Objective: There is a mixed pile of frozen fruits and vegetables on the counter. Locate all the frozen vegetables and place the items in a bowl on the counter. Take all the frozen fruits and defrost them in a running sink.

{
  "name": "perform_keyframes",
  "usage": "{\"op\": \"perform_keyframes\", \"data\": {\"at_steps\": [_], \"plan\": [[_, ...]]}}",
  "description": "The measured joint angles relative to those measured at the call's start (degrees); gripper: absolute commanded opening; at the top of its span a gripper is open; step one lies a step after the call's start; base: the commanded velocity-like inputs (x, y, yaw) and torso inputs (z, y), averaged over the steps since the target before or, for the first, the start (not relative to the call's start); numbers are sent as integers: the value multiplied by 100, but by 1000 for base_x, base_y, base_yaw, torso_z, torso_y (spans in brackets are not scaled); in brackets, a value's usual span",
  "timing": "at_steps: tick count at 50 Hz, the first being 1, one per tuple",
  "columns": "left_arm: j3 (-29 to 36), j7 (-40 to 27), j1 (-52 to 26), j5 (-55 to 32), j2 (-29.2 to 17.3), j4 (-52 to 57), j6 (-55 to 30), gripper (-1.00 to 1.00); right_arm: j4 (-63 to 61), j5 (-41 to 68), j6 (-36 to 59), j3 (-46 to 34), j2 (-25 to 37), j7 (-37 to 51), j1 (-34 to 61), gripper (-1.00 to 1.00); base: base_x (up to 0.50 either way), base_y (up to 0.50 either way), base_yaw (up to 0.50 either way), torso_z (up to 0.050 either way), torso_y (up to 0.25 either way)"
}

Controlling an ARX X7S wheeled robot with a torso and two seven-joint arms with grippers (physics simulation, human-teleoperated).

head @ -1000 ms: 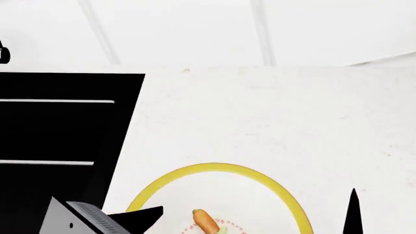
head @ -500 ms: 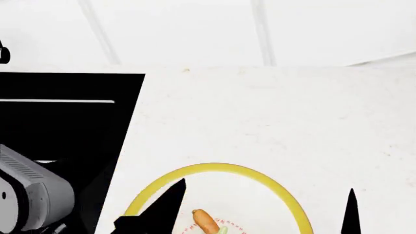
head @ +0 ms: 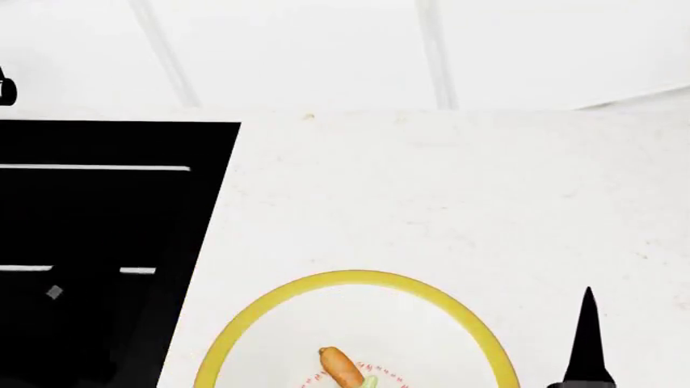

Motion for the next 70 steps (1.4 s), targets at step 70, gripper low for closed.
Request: {"op": "perform_keyframes", "data": {"at_steps": [70], "plan": [[-3425, 2228, 3616, 1846, -853, 503, -134, 100, -146, 237, 144, -45, 396, 227, 437, 100, -108, 207, 0, 0, 0]]}}
